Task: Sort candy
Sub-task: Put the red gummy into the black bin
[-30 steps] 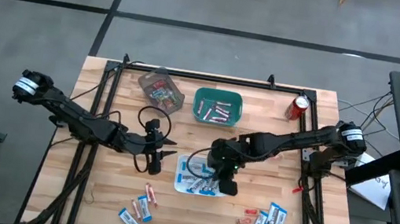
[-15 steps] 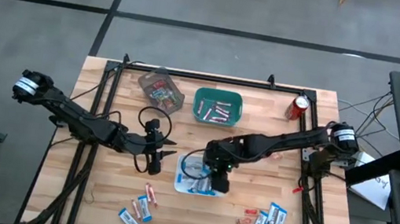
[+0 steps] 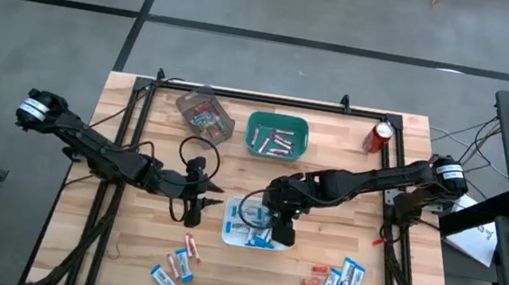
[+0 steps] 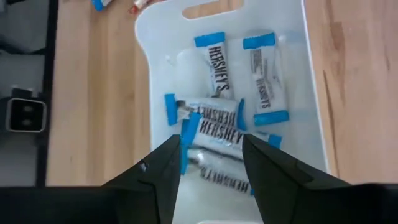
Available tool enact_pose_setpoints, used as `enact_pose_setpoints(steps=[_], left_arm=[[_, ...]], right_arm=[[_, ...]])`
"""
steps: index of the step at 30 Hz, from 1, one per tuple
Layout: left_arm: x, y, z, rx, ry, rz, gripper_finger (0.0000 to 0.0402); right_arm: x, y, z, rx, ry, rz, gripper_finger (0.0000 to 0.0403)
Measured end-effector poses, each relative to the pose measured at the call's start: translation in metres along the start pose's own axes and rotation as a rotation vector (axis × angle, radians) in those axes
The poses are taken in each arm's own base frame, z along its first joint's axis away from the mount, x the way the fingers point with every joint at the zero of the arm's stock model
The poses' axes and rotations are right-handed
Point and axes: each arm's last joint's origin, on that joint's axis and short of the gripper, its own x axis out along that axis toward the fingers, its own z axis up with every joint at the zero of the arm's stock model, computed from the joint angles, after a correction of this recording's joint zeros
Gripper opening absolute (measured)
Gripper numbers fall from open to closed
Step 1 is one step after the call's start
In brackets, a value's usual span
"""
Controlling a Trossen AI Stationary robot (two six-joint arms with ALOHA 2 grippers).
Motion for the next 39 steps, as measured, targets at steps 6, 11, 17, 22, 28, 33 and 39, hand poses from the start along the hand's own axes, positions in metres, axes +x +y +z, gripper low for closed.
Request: enact_pose_setpoints(steps=[6,11,17,22,28,33,39], left_arm=[[0.0,0.0,-0.001,0.001,0.008,-0.015,0.0119],[0.0,0.0,-0.001,0.002,0.011,-0.014,0.0119],[0.0,0.0,-0.001,0.006,0.011,-0.014,0.0119],[0.0,0.0,-0.001,0.015,0.01,-0.014,0.0119],[0.0,0.0,-0.001,0.026,0.01,-0.013,0.0119],[0.0,0.0,-0.001,0.05,0.009,-0.011,0.0119],[-0.006,-0.002,0.015,0.098,0.001,-0.013,0.0119]], right_arm=[[-0.005,0.02,-0.014,0.112,0.095,0.058,0.015],[-0.003,0.043,-0.029,0.232,0.216,0.134,0.0148],[-0.002,0.072,-0.054,0.274,0.362,0.136,0.0148],[-0.002,0.094,-0.084,0.16,0.465,0.055,0.0148],[0.005,0.109,-0.111,0.072,0.483,-0.071,0.0148],[0.013,0.115,-0.126,0.064,0.483,-0.144,0.0148],[0.023,0.111,-0.142,0.076,0.487,-0.203,0.0148]])
